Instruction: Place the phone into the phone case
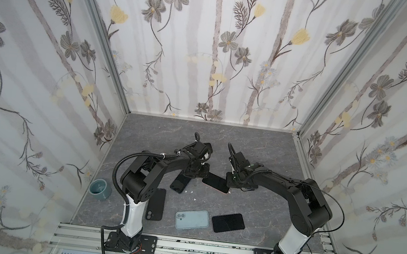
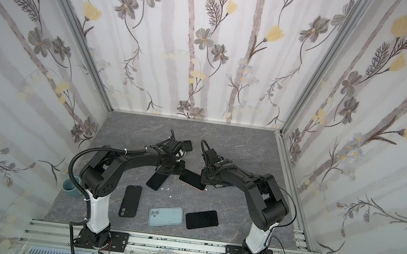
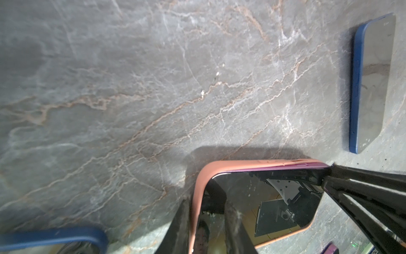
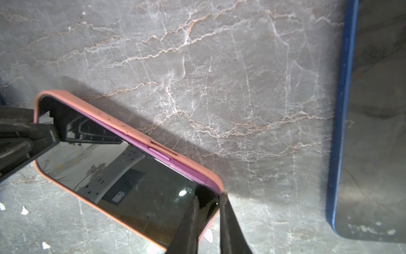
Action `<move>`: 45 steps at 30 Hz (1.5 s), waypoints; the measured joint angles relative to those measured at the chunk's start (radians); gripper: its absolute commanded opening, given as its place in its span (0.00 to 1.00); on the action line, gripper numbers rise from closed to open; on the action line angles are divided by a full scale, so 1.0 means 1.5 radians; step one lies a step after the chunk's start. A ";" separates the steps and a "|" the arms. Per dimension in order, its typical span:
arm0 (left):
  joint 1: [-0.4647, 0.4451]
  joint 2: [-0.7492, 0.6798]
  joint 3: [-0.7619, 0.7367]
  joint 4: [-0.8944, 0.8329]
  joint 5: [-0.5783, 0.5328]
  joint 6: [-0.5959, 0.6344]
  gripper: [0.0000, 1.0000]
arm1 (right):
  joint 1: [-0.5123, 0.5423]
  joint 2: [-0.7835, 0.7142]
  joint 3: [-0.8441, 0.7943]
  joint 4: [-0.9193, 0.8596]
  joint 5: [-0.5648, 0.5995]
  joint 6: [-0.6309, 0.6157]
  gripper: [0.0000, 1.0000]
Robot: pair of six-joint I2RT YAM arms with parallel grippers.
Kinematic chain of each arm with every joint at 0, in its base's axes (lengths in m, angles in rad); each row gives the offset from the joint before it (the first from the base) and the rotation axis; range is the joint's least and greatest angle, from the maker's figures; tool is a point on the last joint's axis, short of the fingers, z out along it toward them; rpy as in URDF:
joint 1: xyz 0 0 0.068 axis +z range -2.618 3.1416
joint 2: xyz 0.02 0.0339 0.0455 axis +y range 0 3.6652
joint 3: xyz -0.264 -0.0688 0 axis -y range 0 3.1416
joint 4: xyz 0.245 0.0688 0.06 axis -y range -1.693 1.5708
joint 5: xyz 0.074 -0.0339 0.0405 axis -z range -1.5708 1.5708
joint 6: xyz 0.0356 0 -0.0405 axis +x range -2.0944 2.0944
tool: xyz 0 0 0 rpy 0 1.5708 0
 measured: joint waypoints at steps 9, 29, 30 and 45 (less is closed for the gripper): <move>0.001 0.001 0.000 0.005 0.001 0.000 0.25 | 0.002 0.010 -0.021 0.069 0.035 -0.012 0.05; 0.010 -0.109 0.018 -0.010 -0.027 0.014 0.26 | 0.032 -0.062 0.139 -0.067 -0.017 -0.125 0.48; 0.014 -0.131 0.008 -0.009 -0.028 0.016 0.26 | 0.038 -0.065 0.142 -0.068 -0.024 -0.153 0.52; 0.058 -0.419 -0.178 0.170 0.013 0.062 0.49 | 0.113 -0.178 0.107 -0.018 -0.011 -0.442 0.70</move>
